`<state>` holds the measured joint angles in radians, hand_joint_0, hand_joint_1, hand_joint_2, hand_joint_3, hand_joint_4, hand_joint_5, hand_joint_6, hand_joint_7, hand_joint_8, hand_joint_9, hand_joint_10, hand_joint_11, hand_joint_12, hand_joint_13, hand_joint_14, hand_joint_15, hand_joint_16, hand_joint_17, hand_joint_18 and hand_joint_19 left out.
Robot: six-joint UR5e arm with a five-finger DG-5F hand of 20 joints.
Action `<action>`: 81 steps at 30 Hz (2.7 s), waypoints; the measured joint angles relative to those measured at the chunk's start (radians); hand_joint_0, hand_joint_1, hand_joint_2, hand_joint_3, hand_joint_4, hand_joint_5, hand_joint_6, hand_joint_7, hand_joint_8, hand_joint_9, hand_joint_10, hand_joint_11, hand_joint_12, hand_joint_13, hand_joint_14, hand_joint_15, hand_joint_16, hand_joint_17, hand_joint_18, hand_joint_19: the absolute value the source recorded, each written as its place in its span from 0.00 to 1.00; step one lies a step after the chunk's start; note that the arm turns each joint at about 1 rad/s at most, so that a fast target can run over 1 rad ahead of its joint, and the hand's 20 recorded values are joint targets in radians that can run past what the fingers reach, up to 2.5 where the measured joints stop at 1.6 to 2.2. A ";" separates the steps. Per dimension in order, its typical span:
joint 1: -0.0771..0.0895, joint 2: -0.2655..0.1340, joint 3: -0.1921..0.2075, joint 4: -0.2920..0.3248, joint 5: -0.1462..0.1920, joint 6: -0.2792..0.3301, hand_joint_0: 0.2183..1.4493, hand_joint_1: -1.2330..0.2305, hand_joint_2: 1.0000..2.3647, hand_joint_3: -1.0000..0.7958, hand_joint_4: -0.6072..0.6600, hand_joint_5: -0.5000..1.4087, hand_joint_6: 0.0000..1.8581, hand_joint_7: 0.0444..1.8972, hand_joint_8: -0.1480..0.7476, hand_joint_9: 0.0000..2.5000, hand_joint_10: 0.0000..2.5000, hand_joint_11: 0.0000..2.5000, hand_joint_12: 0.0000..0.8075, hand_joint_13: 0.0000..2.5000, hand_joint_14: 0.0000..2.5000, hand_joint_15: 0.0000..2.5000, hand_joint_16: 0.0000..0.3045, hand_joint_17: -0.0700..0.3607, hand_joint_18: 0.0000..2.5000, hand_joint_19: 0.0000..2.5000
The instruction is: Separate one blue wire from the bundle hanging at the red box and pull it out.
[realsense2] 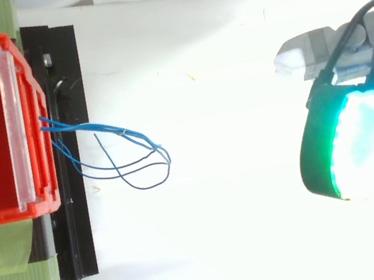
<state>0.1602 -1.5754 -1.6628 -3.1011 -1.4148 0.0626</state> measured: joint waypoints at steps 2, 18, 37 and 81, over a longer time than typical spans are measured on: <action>-0.001 0.000 0.000 0.002 -0.002 -0.007 0.21 0.60 0.00 0.28 0.58 0.11 0.27 0.34 0.42 0.00 0.00 0.00 0.42 0.00 0.00 0.03 0.20 0.48 0.00 0.04; -0.002 0.000 0.000 0.013 0.000 -0.056 0.21 0.57 0.00 0.28 0.59 0.11 0.27 0.35 0.41 0.00 0.00 0.00 0.41 0.00 0.00 0.03 0.20 0.48 0.00 0.04; -0.002 -0.003 -0.013 0.012 -0.008 -0.208 0.22 0.56 0.00 0.28 0.61 0.12 0.27 0.37 0.43 0.00 0.00 0.00 0.41 0.00 0.00 0.03 0.19 0.47 0.00 0.05; 0.045 -0.180 -0.331 0.668 0.449 -0.527 0.23 0.50 0.00 0.28 0.73 0.12 0.27 0.33 0.45 0.00 0.00 0.00 0.44 0.00 0.00 0.04 0.21 0.49 0.00 0.05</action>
<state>0.2050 -1.7556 -1.9942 -2.4332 -0.9660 -0.4648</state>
